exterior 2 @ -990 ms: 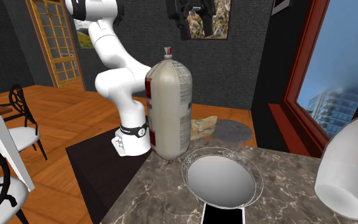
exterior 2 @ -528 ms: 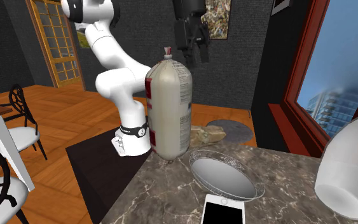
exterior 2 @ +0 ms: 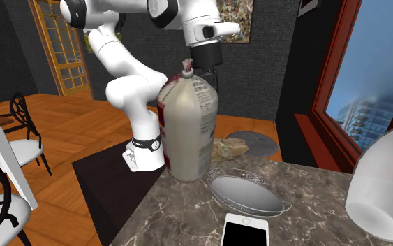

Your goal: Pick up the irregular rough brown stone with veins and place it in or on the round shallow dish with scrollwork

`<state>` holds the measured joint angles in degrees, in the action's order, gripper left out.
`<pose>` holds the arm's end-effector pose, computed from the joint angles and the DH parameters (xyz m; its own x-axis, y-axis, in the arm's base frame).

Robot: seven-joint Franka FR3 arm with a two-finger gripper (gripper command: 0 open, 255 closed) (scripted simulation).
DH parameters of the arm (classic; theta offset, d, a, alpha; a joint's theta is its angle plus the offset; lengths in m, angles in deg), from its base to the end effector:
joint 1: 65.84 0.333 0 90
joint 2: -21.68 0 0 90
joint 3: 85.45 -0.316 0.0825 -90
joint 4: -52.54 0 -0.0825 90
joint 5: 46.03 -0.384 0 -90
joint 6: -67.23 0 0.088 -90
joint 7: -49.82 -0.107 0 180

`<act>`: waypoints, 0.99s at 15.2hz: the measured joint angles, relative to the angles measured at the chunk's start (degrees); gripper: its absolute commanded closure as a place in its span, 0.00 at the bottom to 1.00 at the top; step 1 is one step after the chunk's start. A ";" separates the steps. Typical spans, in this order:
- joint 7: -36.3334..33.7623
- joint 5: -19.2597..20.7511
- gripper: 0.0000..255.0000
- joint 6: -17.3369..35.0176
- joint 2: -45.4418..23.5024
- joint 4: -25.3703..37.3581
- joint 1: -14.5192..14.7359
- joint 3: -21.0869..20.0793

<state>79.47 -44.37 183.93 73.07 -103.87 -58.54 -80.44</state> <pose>0.3050 0.0101 0.4868 0.8095 0.5540 0.1945 0.5530 -0.8307 0.0643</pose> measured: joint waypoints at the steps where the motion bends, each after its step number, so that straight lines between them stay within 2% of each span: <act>1: 1.82 0.57 0.00 2.00 -0.51 -1.74 0.69 0.30; 5: 8.21 3.06 0.00 8.58 -1.62 -7.60 2.11 2.06; 12: 8.91 3.64 0.00 15.97 -5.75 -10.88 2.39 2.64; 15: 8.94 3.69 0.00 16.84 -6.36 -11.12 2.39 2.72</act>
<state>88.41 -40.69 200.78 66.71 -114.99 -56.15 -77.72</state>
